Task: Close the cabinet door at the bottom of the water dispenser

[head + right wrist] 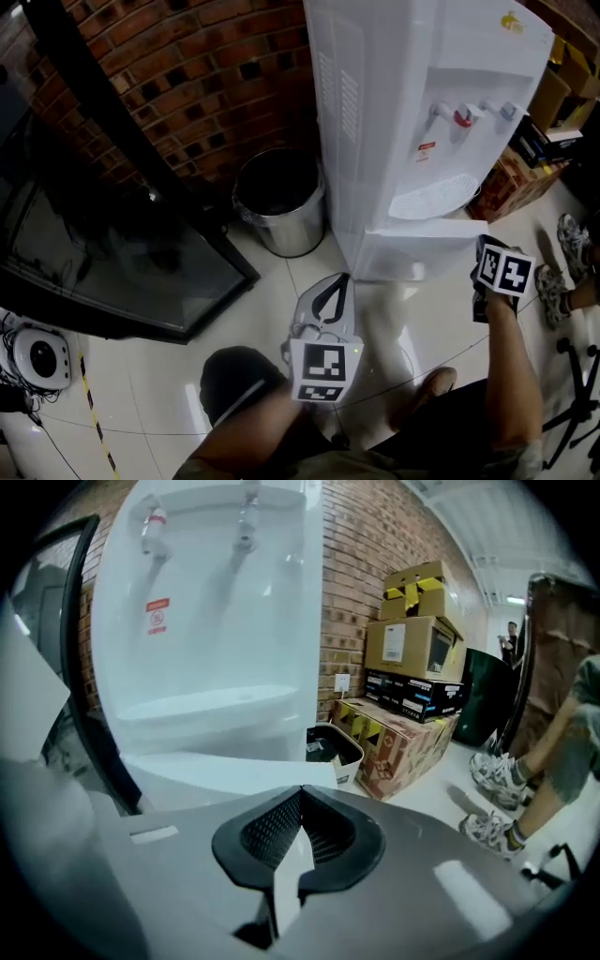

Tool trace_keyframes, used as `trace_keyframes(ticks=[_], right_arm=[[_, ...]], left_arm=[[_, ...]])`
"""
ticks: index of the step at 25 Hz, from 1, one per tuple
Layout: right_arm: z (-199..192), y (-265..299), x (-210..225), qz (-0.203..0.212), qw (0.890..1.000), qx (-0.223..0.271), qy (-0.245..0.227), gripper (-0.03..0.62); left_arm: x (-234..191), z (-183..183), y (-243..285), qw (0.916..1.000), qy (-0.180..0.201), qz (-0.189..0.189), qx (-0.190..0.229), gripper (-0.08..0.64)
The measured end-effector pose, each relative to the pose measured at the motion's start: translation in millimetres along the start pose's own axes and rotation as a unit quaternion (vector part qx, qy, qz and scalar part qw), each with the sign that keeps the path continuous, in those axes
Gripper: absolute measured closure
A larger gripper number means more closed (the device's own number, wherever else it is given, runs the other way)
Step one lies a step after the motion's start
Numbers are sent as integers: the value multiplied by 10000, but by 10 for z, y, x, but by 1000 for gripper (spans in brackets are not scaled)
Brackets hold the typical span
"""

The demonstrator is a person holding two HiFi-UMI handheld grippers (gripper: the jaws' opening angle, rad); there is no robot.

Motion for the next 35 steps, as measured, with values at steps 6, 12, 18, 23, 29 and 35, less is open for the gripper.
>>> trace_keyframes(ticks=[6,12,18,23,29,35], right_arm=[[233,386,-4,529,9892,353,1321,592],[402,655,-84,973,9776,579,1775,592],[370,768,-282,1499,9688,453,1923,592],[379,689,-271,1315,9753,425,1721,592],[499,51,-150,880,9898,889,677,592],[678,-1165,-239,717,9790,1907,24,592]], left_arm=[[-42,-33,114,10000,-19,-4,-18,559],[-61,-112,148,9999,-4,-14,-169,559],[-60,-164,135,9997,50,10,-249,558],[-71,-91,71,9998,42,55,-159,560],[-5,164,-95,9997,84,-46,222,560],[82,236,-438,9993,116,-44,356,560]])
Point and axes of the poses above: the fingertips, and each gripper's own axes: y forward along the fingers, x to its right, z out of its top, the point moved 4 cm from there along -y, backward along the fingers, and after that the axes turned 11 degrees about -z, right-handed, at the moved point
